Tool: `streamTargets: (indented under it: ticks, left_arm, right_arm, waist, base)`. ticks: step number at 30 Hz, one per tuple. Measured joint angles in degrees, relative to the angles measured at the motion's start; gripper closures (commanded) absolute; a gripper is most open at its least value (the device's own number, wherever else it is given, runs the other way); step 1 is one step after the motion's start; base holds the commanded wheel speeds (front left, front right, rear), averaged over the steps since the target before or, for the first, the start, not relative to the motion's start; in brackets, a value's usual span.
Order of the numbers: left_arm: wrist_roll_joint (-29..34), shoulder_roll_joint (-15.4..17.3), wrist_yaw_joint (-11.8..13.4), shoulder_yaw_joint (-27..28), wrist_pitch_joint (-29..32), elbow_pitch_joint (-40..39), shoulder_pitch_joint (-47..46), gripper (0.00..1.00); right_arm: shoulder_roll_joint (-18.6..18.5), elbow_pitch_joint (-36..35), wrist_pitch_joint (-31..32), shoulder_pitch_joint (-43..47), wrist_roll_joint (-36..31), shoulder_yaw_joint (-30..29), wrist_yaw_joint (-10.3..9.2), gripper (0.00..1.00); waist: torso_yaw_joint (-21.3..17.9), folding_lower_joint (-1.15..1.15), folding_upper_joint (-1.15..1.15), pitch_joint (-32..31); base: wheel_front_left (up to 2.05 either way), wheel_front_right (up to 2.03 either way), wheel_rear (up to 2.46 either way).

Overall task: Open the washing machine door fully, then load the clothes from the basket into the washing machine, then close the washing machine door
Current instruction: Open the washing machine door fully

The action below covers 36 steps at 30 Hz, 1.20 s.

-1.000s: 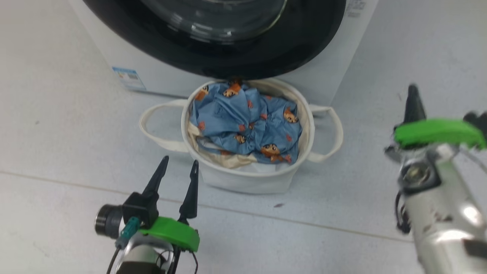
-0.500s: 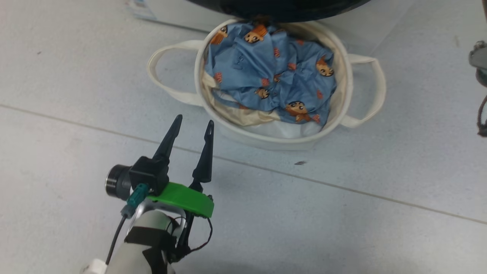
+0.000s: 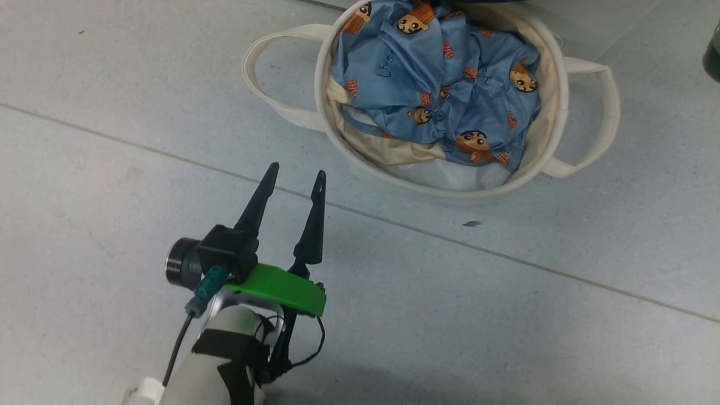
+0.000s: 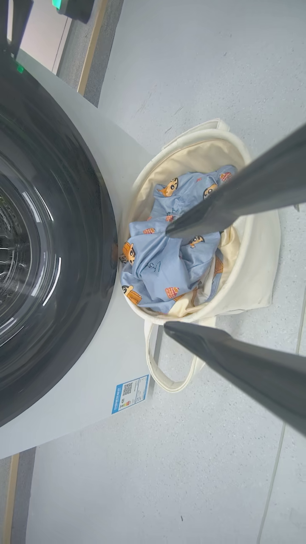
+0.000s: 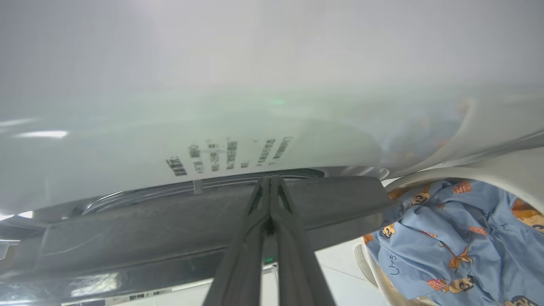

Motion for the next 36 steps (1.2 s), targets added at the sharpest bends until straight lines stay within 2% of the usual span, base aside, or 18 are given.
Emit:
streamTargets:
  ticks: [14, 22, 27, 36]
  left_arm:
    - [-1.9, -0.1, 1.0, -2.0, 0.0, -0.8, 0.0, 0.00]
    - [-1.8, -0.1, 1.2, -1.7, 0.0, -1.4, 0.0, 0.00]
    - [-0.6, -0.1, 1.1, -0.6, 0.0, -1.8, 0.1, 0.00]
    - [1.4, -0.1, -0.1, 2.5, 0.0, -2.0, 2.8, 0.00]
  right_arm:
    - [-1.4, 8.0, 6.7, -5.9, 2.0, -0.5, -0.01, 1.00]
    - [-1.5, 9.2, 11.0, -6.8, 1.9, 1.3, -0.01, 1.00]
    - [0.4, 8.0, 12.3, -4.5, 1.6, 2.4, -0.01, 1.00]
    - [6.0, 5.3, 13.8, 8.8, 4.1, 1.3, -0.01, 1.00]
  waist:
    - [2.4, 0.00, 0.00, 0.7]
    - [3.3, 0.00, 0.00, 0.3]
    - [3.2, 0.00, 0.00, -1.1]
    - [1.8, -0.01, 0.00, -7.2]
  base:
    - [0.00, 0.00, 0.00]
    - [0.00, 0.00, 0.00]
    - [0.00, 0.00, 0.00]
    - [0.00, 0.00, 0.00]
